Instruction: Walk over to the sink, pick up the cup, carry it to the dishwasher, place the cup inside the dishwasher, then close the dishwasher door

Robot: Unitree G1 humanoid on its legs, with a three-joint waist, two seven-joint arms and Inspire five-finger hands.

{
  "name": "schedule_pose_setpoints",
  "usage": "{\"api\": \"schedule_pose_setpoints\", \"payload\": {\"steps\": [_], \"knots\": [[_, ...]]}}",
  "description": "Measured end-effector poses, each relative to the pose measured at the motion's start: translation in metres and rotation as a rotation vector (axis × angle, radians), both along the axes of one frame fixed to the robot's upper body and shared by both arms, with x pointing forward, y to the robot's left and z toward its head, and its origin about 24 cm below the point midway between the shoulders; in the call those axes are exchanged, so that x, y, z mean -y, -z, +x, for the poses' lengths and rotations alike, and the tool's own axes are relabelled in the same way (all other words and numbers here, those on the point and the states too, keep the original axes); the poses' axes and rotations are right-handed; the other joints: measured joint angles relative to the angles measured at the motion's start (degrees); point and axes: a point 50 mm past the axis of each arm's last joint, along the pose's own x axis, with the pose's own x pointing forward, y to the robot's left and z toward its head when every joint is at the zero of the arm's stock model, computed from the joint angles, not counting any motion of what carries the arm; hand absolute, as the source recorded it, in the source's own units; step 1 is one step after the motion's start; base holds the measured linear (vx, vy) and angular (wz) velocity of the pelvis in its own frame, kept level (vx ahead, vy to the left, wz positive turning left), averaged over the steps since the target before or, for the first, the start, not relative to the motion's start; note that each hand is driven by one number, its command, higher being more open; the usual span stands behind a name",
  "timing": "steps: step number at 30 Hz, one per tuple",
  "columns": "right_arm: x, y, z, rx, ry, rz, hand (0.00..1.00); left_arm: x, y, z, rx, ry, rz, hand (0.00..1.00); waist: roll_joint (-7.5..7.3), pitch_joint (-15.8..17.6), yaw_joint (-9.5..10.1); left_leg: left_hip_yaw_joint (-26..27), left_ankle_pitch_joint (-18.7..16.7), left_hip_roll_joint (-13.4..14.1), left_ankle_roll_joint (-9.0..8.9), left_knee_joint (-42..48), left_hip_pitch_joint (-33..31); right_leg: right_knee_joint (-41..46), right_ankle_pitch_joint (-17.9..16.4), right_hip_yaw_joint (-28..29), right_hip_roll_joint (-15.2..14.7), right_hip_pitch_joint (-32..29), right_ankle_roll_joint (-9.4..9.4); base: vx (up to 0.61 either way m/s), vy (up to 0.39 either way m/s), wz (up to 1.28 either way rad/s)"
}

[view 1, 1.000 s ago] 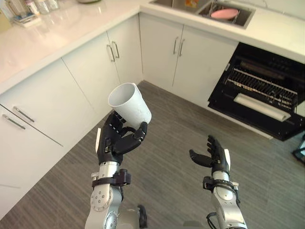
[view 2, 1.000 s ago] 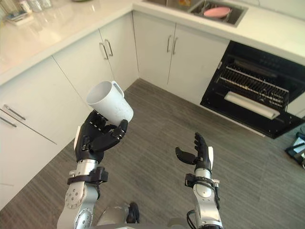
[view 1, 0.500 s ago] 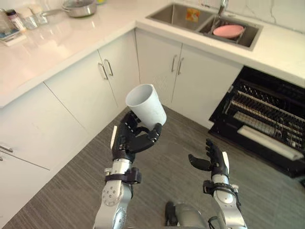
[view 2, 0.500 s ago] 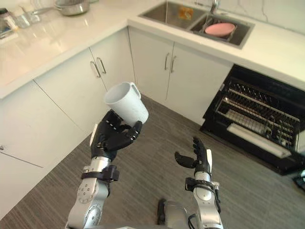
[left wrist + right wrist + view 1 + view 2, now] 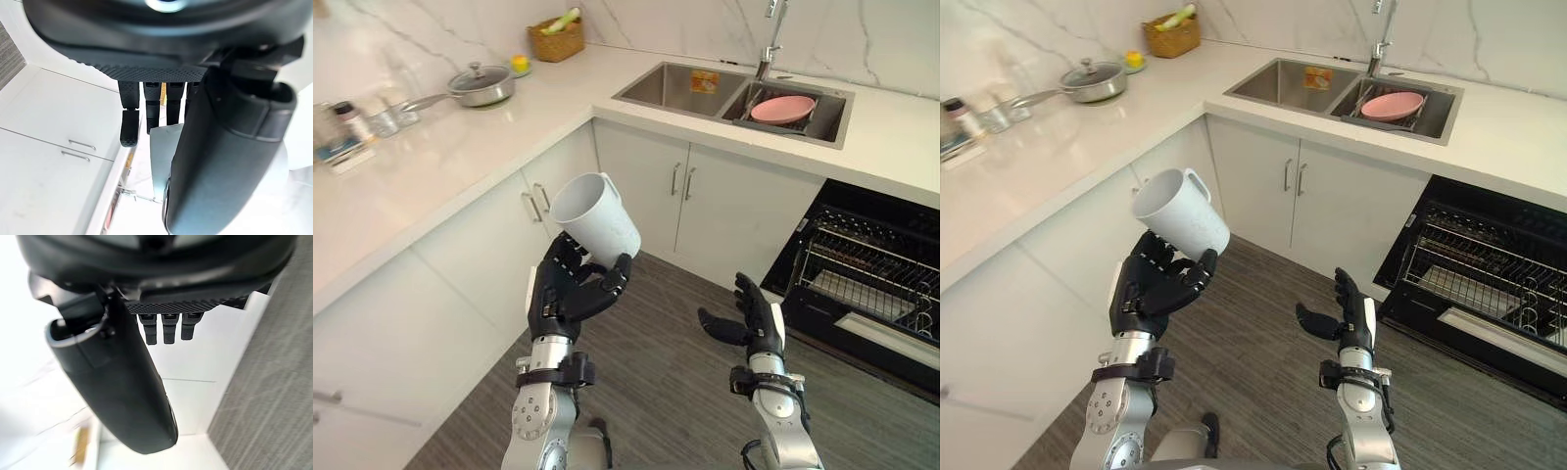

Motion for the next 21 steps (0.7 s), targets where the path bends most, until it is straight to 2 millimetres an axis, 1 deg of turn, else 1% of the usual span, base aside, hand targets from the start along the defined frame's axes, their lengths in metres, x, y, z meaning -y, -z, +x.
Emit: {"api": "schedule_pose_setpoints", "payload": {"steps": [1, 2, 3, 4, 5, 6, 8, 10, 11, 12, 13, 14, 15, 16, 17, 18, 19, 20, 21], "knots": [[-0.003, 0.0, 0.0, 0.001, 0.002, 0.013, 0.9, -0.001, 0.001, -0.001, -0.005, 0.003, 0.014, 0.3, -1.03, -0.1, 0.0, 1.4, -2.6, 0.0, 0.45, 1.1, 0.6, 2.1, 0.1, 1.1, -0.3, -0.6, 0.28, 0.33, 0.255, -0.47], [-0.005, -0.001, 0.001, 0.006, 0.003, 0.018, 0.9, -0.001, 0.001, 0.0, -0.006, 0.015, 0.028, 0.3, -1.55, 0.0, -0.24, 2.3, -3.9, 0.0, 0.77, 1.2, 1.7, 6.9, 0.3, 1.9, -0.5, -2.6, 0.69, 0.38, 0.264, -0.49], [-0.007, -0.001, 0.003, 0.01, 0.0, 0.024, 0.9, -0.001, 0.002, -0.001, -0.011, 0.036, 0.053, 0.3, -2.21, 0.1, -0.76, 3.4, -4.7, -0.4, 1.3, 0.2, 3.7, 15.6, 1.7, 2.6, -1.1, -6.6, 3.36, 0.3, 0.194, -0.37], [-0.008, -0.001, 0.003, 0.009, -0.001, 0.03, 0.9, -0.001, 0.003, -0.001, -0.015, 0.046, 0.066, 0.3, -2.6, 0.1, -1.01, 4.2, -5.0, -0.6, 1.64, -0.8, 5.0, 20.2, 2.8, 3.2, -1.6, -8.6, 5.06, 0.3, 0.164, -0.47], [-0.01, -0.001, 0.003, 0.009, -0.002, 0.039, 0.9, -0.002, 0.005, -0.002, -0.024, 0.06, 0.086, 0.3, -3.0, 0.0, -1.18, 5.9, -5.4, -0.7, 2.23, -2.6, 8.0, 27.7, 3.0, 3.2, -2.5, -12.2, 5.34, 0.29, 0.124, -0.62], [-0.012, -0.001, 0.003, 0.01, -0.004, 0.04, 0.9, -0.001, 0.006, -0.002, -0.028, 0.066, 0.088, 0.3, -2.98, 0.0, -1.38, 7.6, -5.5, -0.5, 2.37, -5.6, 12.0, 33.1, 1.8, 0.4, -3.2, -15.5, 3.11, 0.34, 0.105, -0.65], [-0.014, -0.001, 0.004, 0.011, -0.012, 0.034, 0.9, 0.0, 0.006, -0.001, -0.025, 0.067, 0.084, 0.3, -2.86, -0.1, -1.57, 8.9, -5.7, 0.2, 2.01, -7.9, 14.8, 33.8, 0.9, -2.3, -3.0, -17.6, 1.41, 0.23, 0.014, -0.51], [-0.019, -0.004, 0.008, 0.024, -0.034, 0.034, 0.9, -0.001, 0.004, 0.0, -0.014, 0.065, 0.086, 0.3, -2.83, -0.2, -1.7, 12.0, -7.4, 2.6, -0.41, -9.3, 17.8, 30.8, -0.6, -8.7, -2.2, -22.7, -1.35, 0.26, -0.105, -0.73], [-0.02, -0.005, 0.01, 0.029, -0.039, 0.035, 0.9, -0.001, 0.004, 0.001, -0.015, 0.063, 0.087, 0.3, -2.94, -0.3, -1.73, 12.8, -7.6, 3.1, -0.83, -9.5, 18.4, 29.1, -0.7, -10.6, -2.1, -23.7, -1.72, 0.26, -0.161, -0.94], [-0.022, -0.008, 0.016, 0.044, -0.049, 0.034, 0.9, -0.001, 0.008, 0.003, -0.028, 0.061, 0.091, 0.3, -3.02, -0.3, -2.0, 15.2, -8.1, 4.2, -1.98, -10.4, 20.2, 21.6, 0.6, -16.2, -1.8, -25.4, -4.2, 0.29, -0.181, -0.75], [-0.023, -0.009, 0.019, 0.049, -0.054, 0.034, 0.9, -0.002, 0.01, 0.004, -0.035, 0.057, 0.093, 0.3, -3.09, -0.4, -2.39, 15.7, -8.3, 4.5, -2.42, -10.5, 20.7, 17.5, 2.1, -17.8, -1.4, -25.7, -4.95, 0.39, -0.235, -0.71], [-0.025, -0.01, 0.023, 0.054, -0.061, 0.034, 0.9, -0.002, 0.013, 0.006, -0.047, 0.055, 0.097, 0.3, -4.37, -1.1, -3.4, 16.1, -9.3, 4.0, -4.19, -10.3, 21.5, 9.1, 11.0, -18.2, -0.1, -25.5, -7.14, 0.35, -0.194, -0.28], [-0.021, -0.009, 0.022, 0.049, -0.061, 0.02, 0.9, -0.001, 0.017, 0.008, -0.062, 0.058, 0.093, 0.3, -3.11, -1.0, -3.99, 15.4, -10.1, 4.7, -5.5, -10.3, 21.9, 8.9, 12.4, -18.3, 0.8, -24.7, -8.56, 0.36, -0.165, -0.42], [-0.015, -0.006, 0.022, 0.034, -0.057, -0.004, 0.9, 0.005, 0.022, 0.01, -0.091, 0.058, 0.064, 0.3, -0.82, -1.1, -3.86, 14.0, -9.9, 6.0, -5.59, -11.7, 22.8, 7.8, 12.2, -17.7, 3.5, -23.9, -9.34, 0.35, -0.135, -0.54], [-0.011, -0.004, 0.018, 0.021, -0.048, -0.012, 0.9, 0.01, 0.021, 0.011, -0.086, 0.065, 0.047, 0.3, -0.19, -0.8, -3.95, 12.8, -9.1, 6.5, -5.41, -12.5, 24.0, 8.3, 11.1, -17.2, 4.8, -23.7, -10.3, 0.33, -0.132, -0.57], [-0.009, -0.002, 0.016, 0.008, -0.04, -0.011, 0.9, 0.013, 0.02, 0.013, -0.082, 0.073, 0.042, 0.3, -0.09, -0.7, -4.12, 12.1, -8.7, 6.9, -5.57, -12.1, 24.3, 8.5, 10.6, -17.3, 5.2, -23.4, -10.56, 0.33, -0.148, -0.27], [-0.002, 0.003, 0.008, -0.015, -0.009, -0.013, 0.9, 0.019, 0.016, 0.016, -0.068, 0.098, 0.034, 0.3, 0.01, -0.6, -4.3, 11.3, -8.0, 8.2, -6.24, -9.2, 24.5, 8.4, 9.4, -17.7, 6.1, -21.5, -10.74, 0.3, -0.143, 0.02], [0.0, 0.006, 0.003, -0.032, 0.007, -0.015, 0.9, 0.022, 0.014, 0.017, -0.057, 0.108, 0.026, 0.3, 0.23, -0.5, -4.37, 10.8, -7.6, 9.6, -6.54, -4.6, 24.3, 7.8, 8.4, -18.0, 6.9, -18.8, -10.71, 0.34, -0.15, 0.05], [0.002, 0.005, -0.003, -0.031, 0.024, -0.016, 0.9, 0.024, 0.011, 0.017, -0.045, 0.109, 0.013, 0.3, 0.79, -0.1, -4.29, 10.1, -5.7, 11.9, -6.12, 4.3, 23.2, 6.5, 7.4, -18.0, 8.0, -14.9, -10.62, 0.25, -0.107, -0.03]]}}
